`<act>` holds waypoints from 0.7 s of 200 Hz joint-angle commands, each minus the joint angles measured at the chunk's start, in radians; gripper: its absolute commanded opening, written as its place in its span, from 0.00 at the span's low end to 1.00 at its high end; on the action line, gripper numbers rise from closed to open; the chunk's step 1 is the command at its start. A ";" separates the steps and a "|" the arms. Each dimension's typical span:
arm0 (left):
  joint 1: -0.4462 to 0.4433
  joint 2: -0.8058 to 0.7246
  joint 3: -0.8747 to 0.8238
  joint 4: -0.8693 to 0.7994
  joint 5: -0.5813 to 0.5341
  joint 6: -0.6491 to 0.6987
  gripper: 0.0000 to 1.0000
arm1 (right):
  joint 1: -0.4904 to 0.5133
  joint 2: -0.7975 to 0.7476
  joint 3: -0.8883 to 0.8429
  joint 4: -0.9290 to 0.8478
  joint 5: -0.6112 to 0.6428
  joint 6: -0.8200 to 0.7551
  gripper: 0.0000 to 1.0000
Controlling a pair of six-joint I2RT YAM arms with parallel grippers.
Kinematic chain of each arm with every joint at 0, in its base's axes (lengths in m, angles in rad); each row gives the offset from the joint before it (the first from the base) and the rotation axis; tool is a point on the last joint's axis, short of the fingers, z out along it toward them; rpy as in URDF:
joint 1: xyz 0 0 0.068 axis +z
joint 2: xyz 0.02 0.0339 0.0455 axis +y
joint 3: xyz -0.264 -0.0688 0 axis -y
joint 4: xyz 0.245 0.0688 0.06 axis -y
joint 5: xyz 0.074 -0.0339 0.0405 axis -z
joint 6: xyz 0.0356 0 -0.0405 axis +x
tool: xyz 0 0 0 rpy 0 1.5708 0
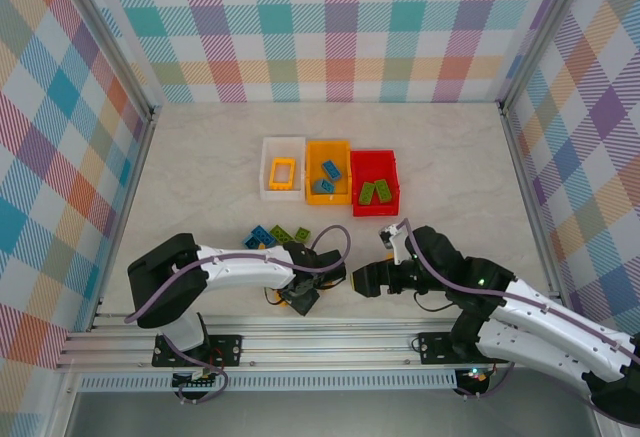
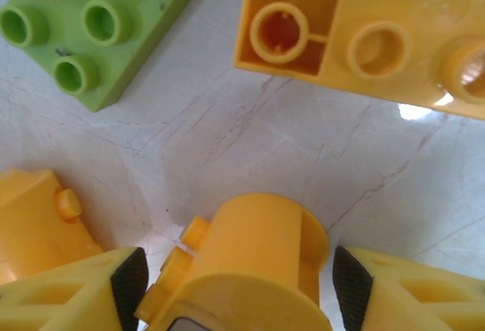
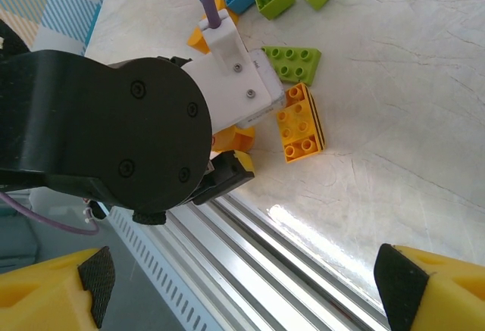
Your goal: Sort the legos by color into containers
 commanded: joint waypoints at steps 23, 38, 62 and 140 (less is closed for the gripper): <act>0.024 0.010 -0.028 0.027 -0.027 -0.010 0.51 | 0.004 -0.006 -0.020 0.055 -0.021 0.026 0.90; 0.025 0.008 -0.023 0.032 -0.044 -0.009 0.46 | 0.004 -0.024 -0.022 0.052 -0.011 0.033 0.89; 0.027 -0.010 0.001 0.016 -0.103 -0.009 0.39 | 0.004 -0.052 -0.015 0.029 0.023 0.034 0.89; 0.396 -0.222 0.268 0.007 -0.036 0.065 0.37 | 0.004 0.004 0.048 0.094 0.278 -0.030 0.83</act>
